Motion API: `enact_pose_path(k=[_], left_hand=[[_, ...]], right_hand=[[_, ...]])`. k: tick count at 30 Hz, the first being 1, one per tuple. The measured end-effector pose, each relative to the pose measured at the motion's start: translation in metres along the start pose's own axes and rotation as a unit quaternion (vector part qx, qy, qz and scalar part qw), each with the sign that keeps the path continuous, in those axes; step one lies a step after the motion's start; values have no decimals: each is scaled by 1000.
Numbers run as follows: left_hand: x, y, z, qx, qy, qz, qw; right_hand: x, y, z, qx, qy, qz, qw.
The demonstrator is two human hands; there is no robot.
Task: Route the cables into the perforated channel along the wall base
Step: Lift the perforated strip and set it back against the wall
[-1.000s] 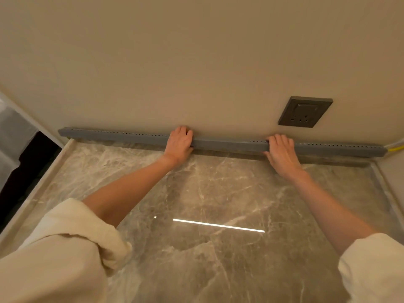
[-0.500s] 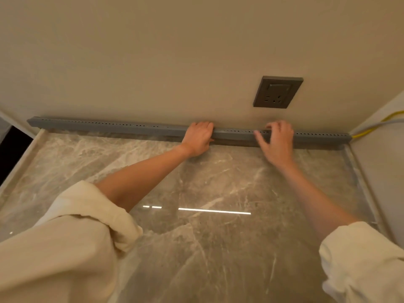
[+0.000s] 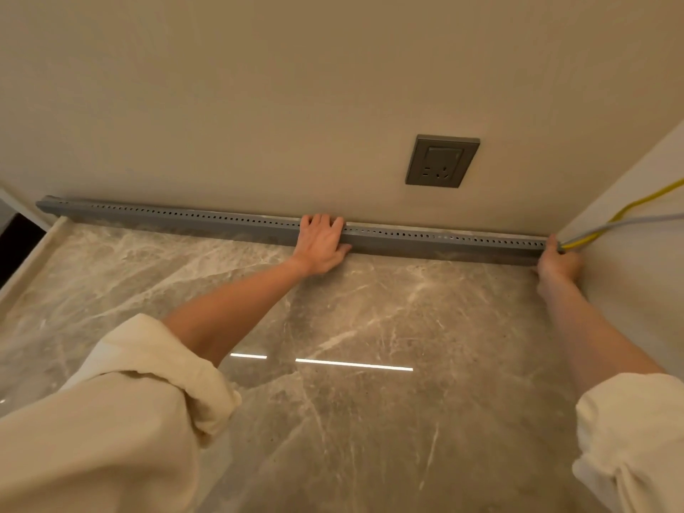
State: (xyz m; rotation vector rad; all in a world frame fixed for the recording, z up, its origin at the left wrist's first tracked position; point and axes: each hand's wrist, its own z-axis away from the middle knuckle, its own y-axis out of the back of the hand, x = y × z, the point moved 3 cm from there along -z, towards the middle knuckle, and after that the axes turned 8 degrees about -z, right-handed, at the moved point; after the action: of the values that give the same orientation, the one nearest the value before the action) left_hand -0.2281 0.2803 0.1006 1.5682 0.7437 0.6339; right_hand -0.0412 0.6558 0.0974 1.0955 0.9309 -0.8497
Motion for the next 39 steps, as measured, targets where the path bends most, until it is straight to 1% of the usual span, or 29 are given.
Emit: enact_pose_path(k=[3, 6, 10, 14, 17, 21, 25, 29, 32, 36, 39], left_hand=[[-5, 1, 4, 10, 12, 6, 1000], [-11, 1, 5, 5, 17, -1, 1000], [-17, 6, 3, 8, 27, -8, 1000], [-17, 10, -1, 15, 29, -4, 999], [-18, 11, -2, 20, 27, 2, 999], [-19, 10, -5, 20, 12, 6, 1000], [-18, 10, -6, 18, 3, 13, 1000], [-13, 14, -9, 37, 39, 10, 999], [-7, 16, -11, 54, 74, 29, 995], [0, 13, -8, 73, 109, 70, 989], [5, 15, -7, 96, 142, 62, 983]], right_hand=[[3, 6, -16, 11, 1, -16, 1000], [0, 7, -20, -2, 6, -24, 1000], [-11, 4, -22, -33, 52, 41, 997], [-30, 1, -19, 10, 94, 93, 991], [-40, 0, -14, 39, 113, 108, 987], [-43, 1, -10, 58, 122, 106, 985], [-45, 0, -7, 71, 109, 84, 988], [-50, 0, -7, 80, 96, 72, 990], [-51, 0, -6, 90, 88, 65, 990], [-50, 2, -1, 102, 82, 77, 988], [-49, 4, 0, 101, 69, 85, 989]])
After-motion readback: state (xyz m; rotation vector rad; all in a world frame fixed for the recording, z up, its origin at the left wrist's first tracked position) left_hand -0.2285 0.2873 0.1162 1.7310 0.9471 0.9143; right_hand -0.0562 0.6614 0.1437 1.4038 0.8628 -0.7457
